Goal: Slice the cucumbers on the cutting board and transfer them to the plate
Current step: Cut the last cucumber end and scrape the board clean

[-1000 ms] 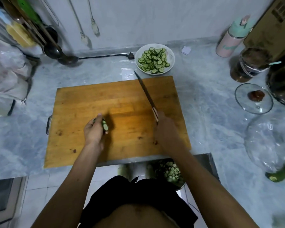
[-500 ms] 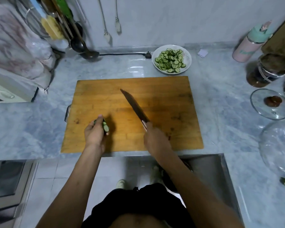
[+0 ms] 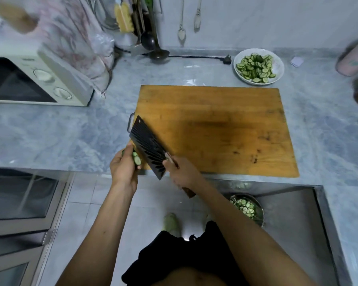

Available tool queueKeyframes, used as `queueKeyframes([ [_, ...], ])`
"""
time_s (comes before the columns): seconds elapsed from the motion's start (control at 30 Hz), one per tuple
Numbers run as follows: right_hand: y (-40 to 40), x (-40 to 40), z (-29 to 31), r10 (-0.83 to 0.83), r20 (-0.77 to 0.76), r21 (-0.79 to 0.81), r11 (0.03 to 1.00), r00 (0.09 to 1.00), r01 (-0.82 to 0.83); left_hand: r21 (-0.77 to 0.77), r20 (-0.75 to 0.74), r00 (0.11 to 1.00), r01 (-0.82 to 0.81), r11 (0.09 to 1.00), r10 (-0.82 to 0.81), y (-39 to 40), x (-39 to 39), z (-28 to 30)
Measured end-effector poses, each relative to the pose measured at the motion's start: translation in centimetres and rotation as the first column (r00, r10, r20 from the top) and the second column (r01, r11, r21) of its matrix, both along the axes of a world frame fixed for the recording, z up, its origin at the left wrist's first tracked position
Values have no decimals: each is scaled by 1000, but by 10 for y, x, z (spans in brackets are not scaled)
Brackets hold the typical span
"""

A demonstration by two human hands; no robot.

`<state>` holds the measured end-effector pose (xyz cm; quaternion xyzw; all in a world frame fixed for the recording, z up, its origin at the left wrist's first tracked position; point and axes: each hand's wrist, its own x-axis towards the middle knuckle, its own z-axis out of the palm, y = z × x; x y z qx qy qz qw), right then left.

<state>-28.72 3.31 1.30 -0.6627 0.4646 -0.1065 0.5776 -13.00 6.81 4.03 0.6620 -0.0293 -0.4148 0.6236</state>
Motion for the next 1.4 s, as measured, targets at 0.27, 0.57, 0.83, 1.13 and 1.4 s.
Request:
queueKeyframes([
  [0.27,-62,-87,6,-213,-217,-234,959,953,161,44,-18,996,84,995,-83,-5,-14,5],
  [0.57,-35,-91,4,51,-153,-127,989,987,-71,6,-2,983,185,983,-185,-32,-49,13],
  [0.83,-79,-179,1,-276,-124,-188,950,953,250,50,3,972,236,970,-236,-44,-79,8],
  [1.13,-38,-190,21,-470,-154,-297,861,869,413,87,26,924,379,921,-382,-72,-122,7],
  [1.4,-18,-215,16,-702,-463,-459,712,541,532,123,51,883,458,881,-466,-74,-139,-1],
])
